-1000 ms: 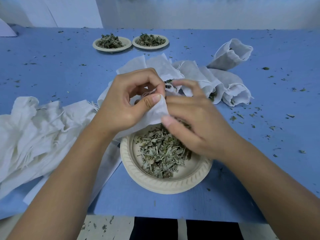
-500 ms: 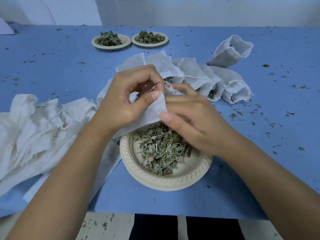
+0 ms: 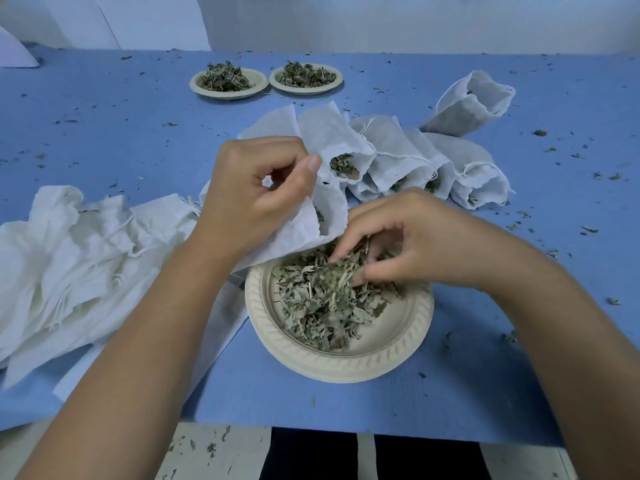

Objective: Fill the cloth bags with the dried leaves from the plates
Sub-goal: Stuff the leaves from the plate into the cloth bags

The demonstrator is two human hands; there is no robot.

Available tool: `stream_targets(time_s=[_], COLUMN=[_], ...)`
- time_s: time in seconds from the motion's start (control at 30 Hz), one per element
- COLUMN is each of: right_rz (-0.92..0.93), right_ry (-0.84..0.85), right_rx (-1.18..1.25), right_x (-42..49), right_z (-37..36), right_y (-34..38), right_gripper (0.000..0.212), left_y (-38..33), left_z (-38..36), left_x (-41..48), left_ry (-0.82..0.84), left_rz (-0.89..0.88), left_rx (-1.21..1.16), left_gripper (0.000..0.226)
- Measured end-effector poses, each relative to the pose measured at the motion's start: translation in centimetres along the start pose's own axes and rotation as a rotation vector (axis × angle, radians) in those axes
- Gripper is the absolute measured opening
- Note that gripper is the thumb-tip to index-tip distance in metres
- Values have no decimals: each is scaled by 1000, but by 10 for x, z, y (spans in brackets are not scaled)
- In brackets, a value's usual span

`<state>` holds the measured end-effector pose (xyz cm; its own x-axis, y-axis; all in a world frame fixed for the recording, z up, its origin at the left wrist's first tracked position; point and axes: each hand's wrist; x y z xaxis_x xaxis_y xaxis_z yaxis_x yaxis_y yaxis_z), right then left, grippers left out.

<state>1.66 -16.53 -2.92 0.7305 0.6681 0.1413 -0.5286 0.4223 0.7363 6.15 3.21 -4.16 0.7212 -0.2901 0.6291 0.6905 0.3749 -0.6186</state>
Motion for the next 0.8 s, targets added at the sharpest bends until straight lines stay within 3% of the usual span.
stream_targets(time_s=[0.17, 0.37, 0.53, 0.67, 0.8], right_rz=[116, 310, 323, 236, 196], right_ry=[-157, -404, -554, -553, -491], right_rx=[128, 251, 282, 120, -305], right_x=[-5, -5, 5, 6, 8], right_z=[10, 11, -7, -16, -17], right_y=[2, 8, 10, 8, 3], right_gripper=[19, 36, 36, 17, 17], left_y=[2, 2, -4, -3, -4], left_z=[0, -4, -8, -9, -11], left_x=[-1, -2, -3, -5, -6], left_ry=[-99, -160, -173, -214, -241], left_rz=[-31, -42, -94, -107, -120], left_rx=[65, 87, 93, 67, 43], left_gripper=[48, 49, 43, 48, 49])
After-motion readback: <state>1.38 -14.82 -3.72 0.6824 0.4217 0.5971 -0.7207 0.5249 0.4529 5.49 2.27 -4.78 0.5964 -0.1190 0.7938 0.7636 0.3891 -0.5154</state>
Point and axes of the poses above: each hand's wrist, its own x-axis towards the middle knuckle, its own z-axis out of the back of the hand, y = z × x, and after that the axes turned 8 degrees about z, right-handed
